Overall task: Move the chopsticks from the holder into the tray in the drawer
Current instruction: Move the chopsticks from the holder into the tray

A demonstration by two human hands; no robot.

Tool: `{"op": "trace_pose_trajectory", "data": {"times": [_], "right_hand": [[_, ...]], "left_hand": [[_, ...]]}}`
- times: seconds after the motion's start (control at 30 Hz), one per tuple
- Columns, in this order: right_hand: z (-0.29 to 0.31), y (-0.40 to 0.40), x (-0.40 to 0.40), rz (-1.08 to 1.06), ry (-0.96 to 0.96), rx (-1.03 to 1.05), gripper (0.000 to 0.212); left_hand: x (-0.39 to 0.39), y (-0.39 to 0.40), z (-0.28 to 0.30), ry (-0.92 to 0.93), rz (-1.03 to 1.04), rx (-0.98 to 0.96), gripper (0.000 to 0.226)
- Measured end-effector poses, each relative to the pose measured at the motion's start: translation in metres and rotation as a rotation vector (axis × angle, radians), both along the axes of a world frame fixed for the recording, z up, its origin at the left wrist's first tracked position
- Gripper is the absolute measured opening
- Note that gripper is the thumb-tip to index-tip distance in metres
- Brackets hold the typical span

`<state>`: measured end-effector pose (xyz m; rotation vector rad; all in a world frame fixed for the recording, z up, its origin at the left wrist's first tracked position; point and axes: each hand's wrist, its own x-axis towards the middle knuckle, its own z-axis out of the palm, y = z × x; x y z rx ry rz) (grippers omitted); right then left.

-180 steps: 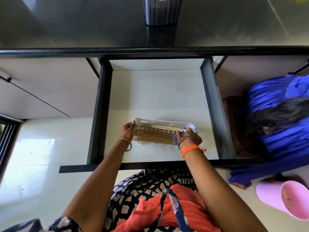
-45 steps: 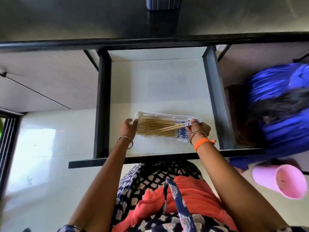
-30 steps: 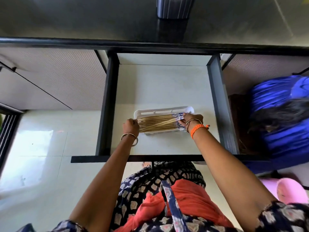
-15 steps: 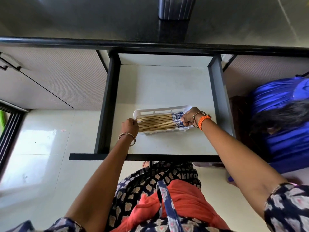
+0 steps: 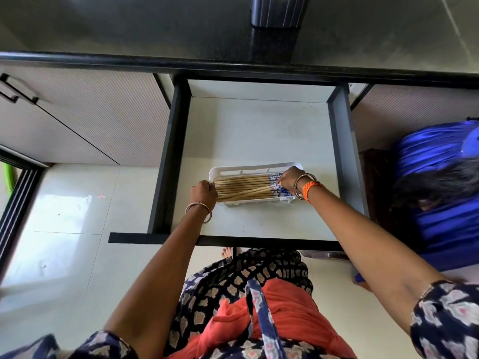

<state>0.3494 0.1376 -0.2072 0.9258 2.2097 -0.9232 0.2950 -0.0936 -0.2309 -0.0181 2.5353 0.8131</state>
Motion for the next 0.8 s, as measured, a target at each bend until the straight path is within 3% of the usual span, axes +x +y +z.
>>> {"op": "trace_pose_trajectory", "data": {"times": [0.33,0.4,0.57,0.8], "right_hand": [[0.001,-0.018,0.001,0.453,-0.007,0.534,0.028],[-0.006,-0.021,0.003,0.521,0.096,0.529,0.021],[-0.013,-0.035,0.003,0.617,0.220,0.267,0.018],[-0.007,-0.032,-0.004,0.660,0.176,0.304,0.027]], "left_hand": [[-0.003,-0.003,-0.003,-0.069,0.059,0.079,0.030],[-0.003,-0.004,-0.002,-0.079,0.062,0.080,0.030],[-0.003,-0.004,-0.001,-0.111,0.091,0.111,0.029],[-0.003,-0.004,0.000,-0.122,0.117,0.121,0.032]]}}
